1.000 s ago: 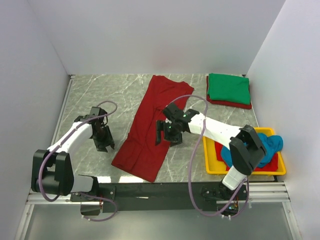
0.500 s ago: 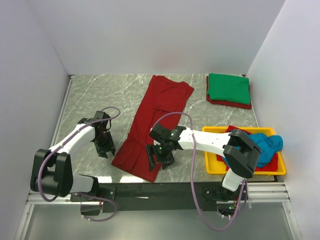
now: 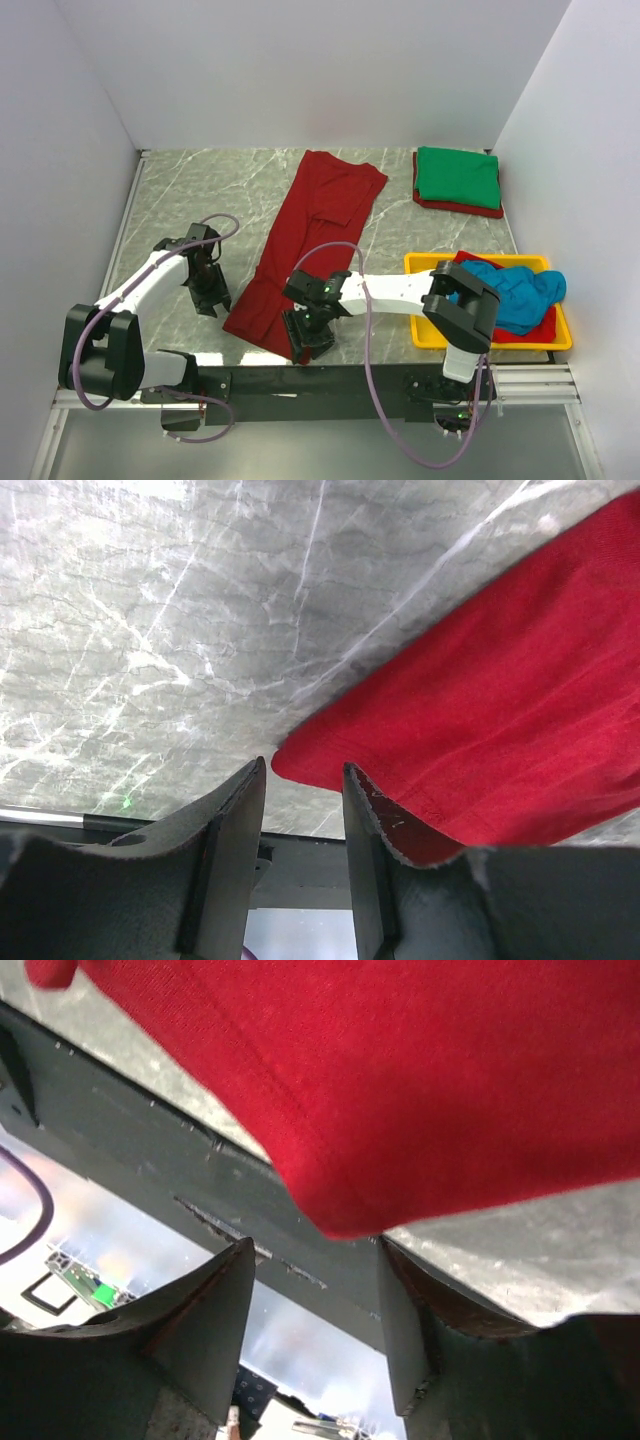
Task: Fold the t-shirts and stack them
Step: Fold the tshirt
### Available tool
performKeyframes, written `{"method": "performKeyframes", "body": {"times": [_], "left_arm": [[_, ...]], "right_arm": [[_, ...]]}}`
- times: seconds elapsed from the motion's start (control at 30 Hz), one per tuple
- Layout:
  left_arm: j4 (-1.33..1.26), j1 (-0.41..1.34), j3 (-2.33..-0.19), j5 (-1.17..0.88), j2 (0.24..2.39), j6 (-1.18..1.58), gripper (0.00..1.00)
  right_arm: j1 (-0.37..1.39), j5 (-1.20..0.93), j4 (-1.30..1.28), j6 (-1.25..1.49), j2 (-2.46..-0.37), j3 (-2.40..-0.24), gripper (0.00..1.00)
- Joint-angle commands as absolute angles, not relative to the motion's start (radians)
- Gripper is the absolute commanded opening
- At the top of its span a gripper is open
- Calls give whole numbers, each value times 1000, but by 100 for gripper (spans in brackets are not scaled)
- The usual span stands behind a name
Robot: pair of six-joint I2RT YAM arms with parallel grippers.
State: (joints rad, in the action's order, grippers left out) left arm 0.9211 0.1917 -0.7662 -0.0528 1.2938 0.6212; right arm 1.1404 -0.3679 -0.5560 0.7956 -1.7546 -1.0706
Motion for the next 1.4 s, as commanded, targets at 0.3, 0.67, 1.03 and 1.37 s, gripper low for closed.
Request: {"method": "performKeyframes", "body": {"times": [0.3, 0.67, 1.03, 1.37], "left_arm": [[914, 195, -758, -60, 1266, 624, 42], [930, 241, -765, -17, 1255, 650, 41], [934, 307, -767, -32, 1169, 684, 41], [931, 400, -710, -130, 1155, 721, 40]], "right_arm": [[1137, -353, -601, 796, -1833, -1089, 49], [1137, -356, -601, 792, -1836, -1052, 20], [1097, -339, -612, 808, -1711, -914, 0], [1032, -318, -643, 784, -1625, -842, 0]]}}
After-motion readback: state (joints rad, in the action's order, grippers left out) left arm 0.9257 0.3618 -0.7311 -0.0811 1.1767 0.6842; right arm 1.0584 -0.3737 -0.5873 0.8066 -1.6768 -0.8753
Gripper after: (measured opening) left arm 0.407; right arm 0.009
